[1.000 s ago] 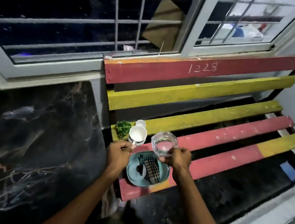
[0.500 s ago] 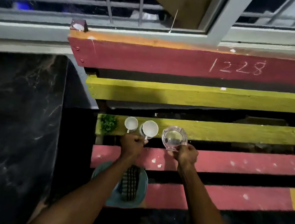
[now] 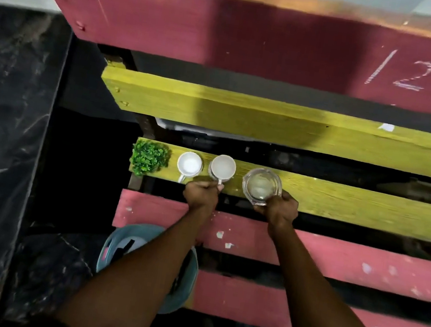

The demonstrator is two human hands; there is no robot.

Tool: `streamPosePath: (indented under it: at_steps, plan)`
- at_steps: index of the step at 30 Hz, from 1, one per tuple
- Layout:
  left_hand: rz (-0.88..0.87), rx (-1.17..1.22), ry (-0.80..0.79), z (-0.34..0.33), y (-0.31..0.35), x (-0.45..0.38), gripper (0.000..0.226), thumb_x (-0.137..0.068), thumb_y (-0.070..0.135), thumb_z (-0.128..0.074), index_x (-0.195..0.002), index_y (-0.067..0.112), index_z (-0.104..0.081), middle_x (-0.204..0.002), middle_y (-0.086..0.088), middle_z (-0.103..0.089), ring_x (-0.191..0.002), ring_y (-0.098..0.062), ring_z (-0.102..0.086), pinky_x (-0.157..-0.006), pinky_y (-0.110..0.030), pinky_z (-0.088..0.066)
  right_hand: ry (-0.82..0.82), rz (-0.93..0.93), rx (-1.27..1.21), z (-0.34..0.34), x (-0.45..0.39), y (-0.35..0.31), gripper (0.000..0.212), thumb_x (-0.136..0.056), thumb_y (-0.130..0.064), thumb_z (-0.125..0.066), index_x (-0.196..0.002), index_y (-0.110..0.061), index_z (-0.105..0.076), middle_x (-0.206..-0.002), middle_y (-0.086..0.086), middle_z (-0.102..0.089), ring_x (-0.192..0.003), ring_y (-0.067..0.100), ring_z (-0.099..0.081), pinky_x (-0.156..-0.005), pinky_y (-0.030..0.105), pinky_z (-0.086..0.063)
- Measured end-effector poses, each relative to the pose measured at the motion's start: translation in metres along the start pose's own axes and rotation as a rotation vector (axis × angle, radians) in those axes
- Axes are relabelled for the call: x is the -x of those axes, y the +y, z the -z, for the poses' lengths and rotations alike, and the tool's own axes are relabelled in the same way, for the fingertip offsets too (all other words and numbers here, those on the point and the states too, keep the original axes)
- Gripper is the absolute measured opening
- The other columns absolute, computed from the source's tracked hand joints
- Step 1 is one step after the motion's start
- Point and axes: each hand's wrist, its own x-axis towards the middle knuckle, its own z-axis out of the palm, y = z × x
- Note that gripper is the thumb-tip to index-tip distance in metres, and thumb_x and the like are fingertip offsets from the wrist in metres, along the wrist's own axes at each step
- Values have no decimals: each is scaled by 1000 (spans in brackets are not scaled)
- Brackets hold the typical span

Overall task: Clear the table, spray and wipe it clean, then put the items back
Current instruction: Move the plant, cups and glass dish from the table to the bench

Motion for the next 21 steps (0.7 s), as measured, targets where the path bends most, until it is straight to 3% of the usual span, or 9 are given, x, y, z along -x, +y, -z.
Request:
streamPosePath:
  at_steps: [4,6,8,11,14,17,19,21]
  plan:
    - [34,27,32,-9,-2,-9,26,-75,-8,-79,-99,-14,-72,-101,-24,-73,-86,-19,-63,-83,-27,-54,-26,21,23,-9,-15,-2,29,-89,11,-54,-96,-12,-70,-100,17,-70,-59,27,-68,-63,53,-64]
    - [38,27,26,-12,-5,-11,26,-76,-8,-78,-100,-15,-72,-99,-21,-72,-86,-19,-62,-72,-20,-52,-35,31,35,-12,-21,-2,28,-89,11,-55,-96,-12,-71,-101,17,-73,-63,29,-70,-63,54,-64]
    - [51,38,32,-13,-10,-14,23,-76,-9,-78,-98,-15,-72,-99,-22,-72,-86,-20,-63,-71,-21,-52,-39,36,50,-14,-25,-1,30,-89,10,-55,-102,-9,-73,-107,17,-73,-71,33,-72,-61,53,-64]
    - [62,33,58,-14,-16,-19,17,-76,-11,-77,-92,-15,-72,-97,-25,-73,-85,-23,-64,-87,-36,-56,-55,29,39,-17,-31,2,39,-88,13,-55,-119,-4,-72,-115,14,-69,-68,25,-69,-48,40,-62]
    - [47,9,65,-13,-23,-26,16,-76,-11,-76,-88,-19,-70,-96,-30,-72,-85,-22,-62,-94,-48,-57,-41,41,69,-19,-30,8,41,-90,11,-55,-123,-5,-71,-118,16,-70,-62,19,-67,-42,30,-58]
    - [14,-35,60,-11,-21,-24,15,-77,-7,-76,-86,-17,-69,-98,-28,-73,-84,-18,-60,-90,-34,-55,-3,124,175,-19,-23,14,39,-90,7,-56,-125,-3,-70,-111,13,-71,-53,12,-61,-39,17,-51]
    - [0,-84,55,-10,-19,-22,15,-78,-2,-78,-87,-13,-71,-96,-22,-74,-84,-15,-58,-81,-21,-45,23,183,227,-17,-17,15,39,-88,6,-58,-126,0,-69,-106,12,-71,-64,23,-66,-50,16,-53]
    - [1,-111,29,-10,-17,-21,12,-79,1,-78,-86,-7,-73,-90,-16,-72,-85,-14,-58,-78,-18,-40,43,224,272,-18,-16,17,38,-84,3,-62,-121,0,-71,-110,19,-74,-92,38,-72,-77,32,-60]
